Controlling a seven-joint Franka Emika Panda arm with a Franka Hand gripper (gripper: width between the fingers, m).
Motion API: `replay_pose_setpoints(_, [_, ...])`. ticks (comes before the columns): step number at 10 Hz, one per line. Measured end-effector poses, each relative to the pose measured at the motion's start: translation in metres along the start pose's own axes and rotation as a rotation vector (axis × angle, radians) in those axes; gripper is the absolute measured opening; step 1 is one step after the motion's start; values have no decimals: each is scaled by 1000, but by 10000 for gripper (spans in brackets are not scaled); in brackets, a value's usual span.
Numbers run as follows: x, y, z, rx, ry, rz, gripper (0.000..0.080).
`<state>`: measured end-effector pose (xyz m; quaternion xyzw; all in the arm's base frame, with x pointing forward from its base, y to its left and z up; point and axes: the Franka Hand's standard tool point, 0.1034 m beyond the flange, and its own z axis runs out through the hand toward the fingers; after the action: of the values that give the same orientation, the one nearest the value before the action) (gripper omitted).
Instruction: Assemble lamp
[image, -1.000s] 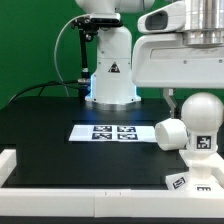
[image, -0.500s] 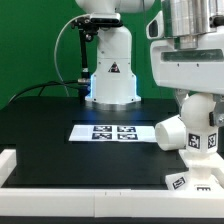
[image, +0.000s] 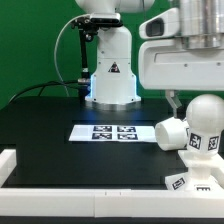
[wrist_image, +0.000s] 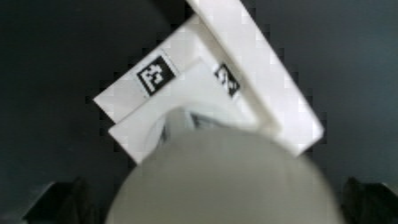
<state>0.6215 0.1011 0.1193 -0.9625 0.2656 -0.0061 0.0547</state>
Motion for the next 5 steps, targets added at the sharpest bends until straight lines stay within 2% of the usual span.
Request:
replay_pose_setpoints(3, [1, 1, 0, -1, 0, -193, 698])
replay_pose_setpoints(4, [2, 3, 0, -35, 12, -428, 698])
replay_pose_setpoints(5, [2, 2, 0, -58, 22, -622, 698])
